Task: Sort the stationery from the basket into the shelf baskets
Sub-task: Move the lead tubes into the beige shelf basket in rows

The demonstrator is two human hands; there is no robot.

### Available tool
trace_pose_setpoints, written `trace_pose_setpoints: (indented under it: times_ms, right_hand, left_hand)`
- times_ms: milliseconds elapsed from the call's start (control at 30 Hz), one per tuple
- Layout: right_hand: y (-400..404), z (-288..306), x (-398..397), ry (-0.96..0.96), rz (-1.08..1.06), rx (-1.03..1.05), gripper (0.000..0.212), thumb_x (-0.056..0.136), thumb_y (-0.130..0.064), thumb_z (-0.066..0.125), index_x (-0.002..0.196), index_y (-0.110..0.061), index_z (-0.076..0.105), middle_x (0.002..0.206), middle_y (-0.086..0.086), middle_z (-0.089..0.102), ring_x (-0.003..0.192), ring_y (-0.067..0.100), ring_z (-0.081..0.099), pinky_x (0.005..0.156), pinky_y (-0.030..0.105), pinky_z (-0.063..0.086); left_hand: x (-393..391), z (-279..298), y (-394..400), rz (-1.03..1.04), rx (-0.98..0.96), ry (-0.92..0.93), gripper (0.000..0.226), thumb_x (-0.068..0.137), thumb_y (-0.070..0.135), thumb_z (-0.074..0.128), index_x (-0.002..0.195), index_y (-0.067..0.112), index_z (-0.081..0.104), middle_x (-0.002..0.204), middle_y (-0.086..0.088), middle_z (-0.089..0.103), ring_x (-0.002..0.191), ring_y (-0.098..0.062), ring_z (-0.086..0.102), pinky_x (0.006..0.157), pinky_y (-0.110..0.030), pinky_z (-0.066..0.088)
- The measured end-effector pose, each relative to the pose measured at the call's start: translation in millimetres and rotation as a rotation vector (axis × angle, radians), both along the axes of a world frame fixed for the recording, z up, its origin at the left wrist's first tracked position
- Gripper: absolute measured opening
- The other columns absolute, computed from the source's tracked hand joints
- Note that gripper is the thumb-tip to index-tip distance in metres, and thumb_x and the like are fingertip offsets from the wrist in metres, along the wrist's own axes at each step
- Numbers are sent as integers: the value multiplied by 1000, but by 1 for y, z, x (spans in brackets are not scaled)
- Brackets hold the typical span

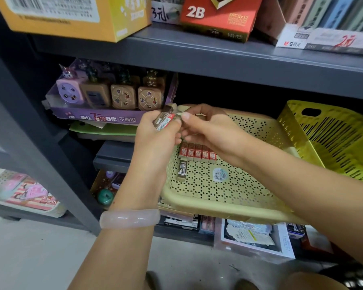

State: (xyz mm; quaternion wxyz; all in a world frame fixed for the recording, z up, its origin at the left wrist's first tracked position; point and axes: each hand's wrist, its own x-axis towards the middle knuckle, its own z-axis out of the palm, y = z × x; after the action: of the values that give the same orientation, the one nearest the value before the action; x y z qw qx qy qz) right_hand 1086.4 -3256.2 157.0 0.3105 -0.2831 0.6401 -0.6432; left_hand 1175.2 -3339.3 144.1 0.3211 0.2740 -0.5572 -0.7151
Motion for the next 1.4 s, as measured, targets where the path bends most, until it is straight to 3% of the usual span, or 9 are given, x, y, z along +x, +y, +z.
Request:
trace_pose_setpoints:
  times_ms: [167,433,567,633,733,800,1100,1267,1400]
  right_hand:
    - [1,3,2,-86,-55,-14,5,89,-8,57,86,-7,54,77,15,62,68,17,60,59,16,54]
    - [-2,-2,-1,-172,-204,22,5,87,-4,54,82,-6,54,66,7,59,56,11,53,56,18,53]
    - [-7,-6,-9,-197,-358,9,4,88,-6,54,92,-5,55,70,8,58,54,11,52,51,18,50]
    - [-1,-11,-16,-92,-366,159,6,88,-10,56,92,-6,56,70,6,59,52,9,53,53,18,52]
    - [7,-24,-17,220,-132,657,14,86,-20,59,77,-9,57,64,1,57,51,10,52,51,20,50]
    - [6,-33,-13,340,-35,819,14,85,-21,61,78,-12,54,67,2,58,54,12,54,51,21,51]
    - [12,-37,-14,301,125,711,16,84,-10,65,82,-13,49,77,7,63,61,12,63,60,23,57]
    - [20,-36,-4,790,415,940,35,76,-33,73,87,-23,42,81,-5,55,72,11,53,62,23,45]
    - [15,-41,-1,866,373,909,37,77,-32,72,75,-28,35,77,-8,49,75,13,49,65,25,41]
  left_hand:
    - [2,2,2,-23,27,43,24,88,0,53,85,24,56,83,2,62,65,-9,62,67,-23,54]
    - [0,2,5,51,-54,32,23,91,6,54,82,27,51,89,4,57,74,-6,63,61,-14,53]
    - [1,2,3,98,-101,-7,28,91,6,54,79,31,50,87,0,60,66,-5,64,65,-17,55]
    - [3,3,2,102,-101,-14,28,91,8,54,79,32,49,85,-1,62,59,-4,65,65,-18,55]
    - [4,4,2,81,-89,-8,27,91,8,54,79,31,49,84,-2,62,56,-3,65,65,-16,55]
    - [4,4,2,79,-87,-17,27,91,8,54,80,31,49,82,-1,62,58,-4,65,67,-17,56]
    - [6,6,3,67,-81,-29,26,92,8,53,79,31,49,77,-3,63,55,-4,63,68,-20,56]
    - [6,6,4,54,-70,-54,18,92,10,53,89,27,50,77,-4,64,60,-6,65,71,-21,56]
    - [6,8,6,41,-80,-55,23,92,9,54,81,30,50,82,-3,64,59,-4,65,71,-20,56]
